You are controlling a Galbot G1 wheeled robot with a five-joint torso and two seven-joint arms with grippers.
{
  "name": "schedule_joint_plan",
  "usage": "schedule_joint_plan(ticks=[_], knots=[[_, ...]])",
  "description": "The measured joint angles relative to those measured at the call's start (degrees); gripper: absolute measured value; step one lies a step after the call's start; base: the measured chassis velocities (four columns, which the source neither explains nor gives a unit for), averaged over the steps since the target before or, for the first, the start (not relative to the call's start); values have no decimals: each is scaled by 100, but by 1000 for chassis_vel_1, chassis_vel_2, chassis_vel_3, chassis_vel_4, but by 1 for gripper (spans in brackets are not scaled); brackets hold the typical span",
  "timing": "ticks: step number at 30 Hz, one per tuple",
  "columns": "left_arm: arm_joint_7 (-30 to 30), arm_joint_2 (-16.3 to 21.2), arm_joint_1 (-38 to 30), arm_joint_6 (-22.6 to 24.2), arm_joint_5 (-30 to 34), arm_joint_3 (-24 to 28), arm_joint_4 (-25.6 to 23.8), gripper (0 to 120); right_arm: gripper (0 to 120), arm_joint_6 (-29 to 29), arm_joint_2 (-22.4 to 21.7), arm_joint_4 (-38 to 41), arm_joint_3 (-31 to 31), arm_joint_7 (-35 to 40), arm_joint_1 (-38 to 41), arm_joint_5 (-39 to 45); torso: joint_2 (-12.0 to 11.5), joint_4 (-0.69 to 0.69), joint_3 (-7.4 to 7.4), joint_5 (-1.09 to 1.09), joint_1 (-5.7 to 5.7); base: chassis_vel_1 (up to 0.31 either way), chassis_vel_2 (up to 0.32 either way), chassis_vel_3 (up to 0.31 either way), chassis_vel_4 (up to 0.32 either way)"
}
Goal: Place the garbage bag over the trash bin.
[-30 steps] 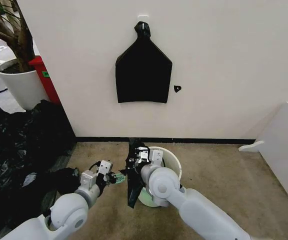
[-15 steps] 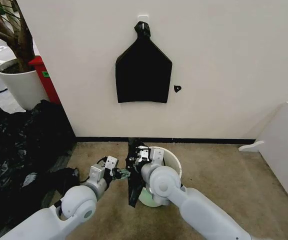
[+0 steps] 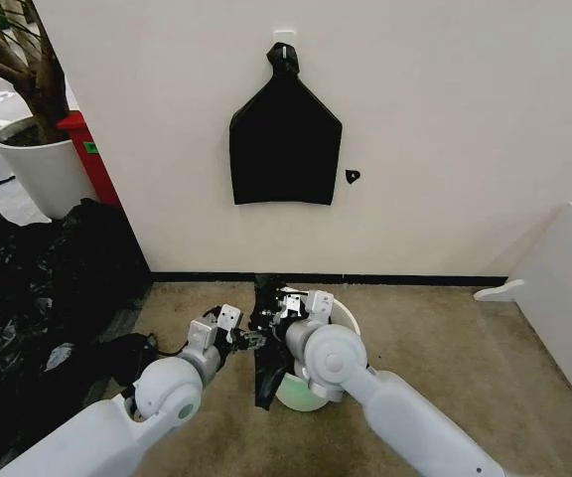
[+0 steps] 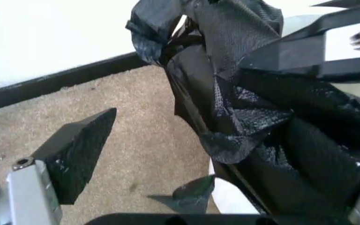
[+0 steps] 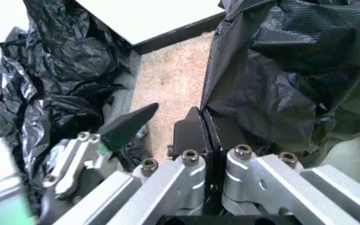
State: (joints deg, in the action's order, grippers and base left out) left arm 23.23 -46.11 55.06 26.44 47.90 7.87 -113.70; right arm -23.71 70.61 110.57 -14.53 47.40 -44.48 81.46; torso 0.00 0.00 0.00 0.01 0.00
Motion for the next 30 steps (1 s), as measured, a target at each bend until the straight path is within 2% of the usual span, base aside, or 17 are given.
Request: schedule_joint_plan(ticks=[9, 13, 21, 26, 27, 30], knots=[[92, -168, -287, 259, 10, 232, 179, 100, 0, 30, -73, 84, 143, 3, -125, 132, 0, -1, 0, 0, 0, 0, 0, 0, 0], [238, -222, -395, 519, 83, 302, 201, 100, 0, 35, -87, 107, 182, -1, -163, 133, 0, -1, 0, 0, 0, 0, 0, 0, 0], [571, -342, -525, 742, 297, 418, 240, 98, 0, 47, -105, 128, 214, -6, -212, 130, 0, -1, 0, -1, 0, 0, 0, 0, 0], [823, -463, -625, 768, 470, 546, 305, 82, 0, 55, -125, 137, 223, -8, -213, 126, 0, -1, 0, 0, 0, 0, 0, 0, 0], [823, -463, -625, 768, 470, 546, 305, 82, 0, 55, -125, 137, 223, -8, -213, 126, 0, -1, 0, 0, 0, 0, 0, 0, 0], [1091, -535, -686, 916, 690, 585, 317, 69, 0, 56, -149, 137, 225, -21, -204, 125, 0, 0, 0, 0, 0, 0, 0, 0, 0]])
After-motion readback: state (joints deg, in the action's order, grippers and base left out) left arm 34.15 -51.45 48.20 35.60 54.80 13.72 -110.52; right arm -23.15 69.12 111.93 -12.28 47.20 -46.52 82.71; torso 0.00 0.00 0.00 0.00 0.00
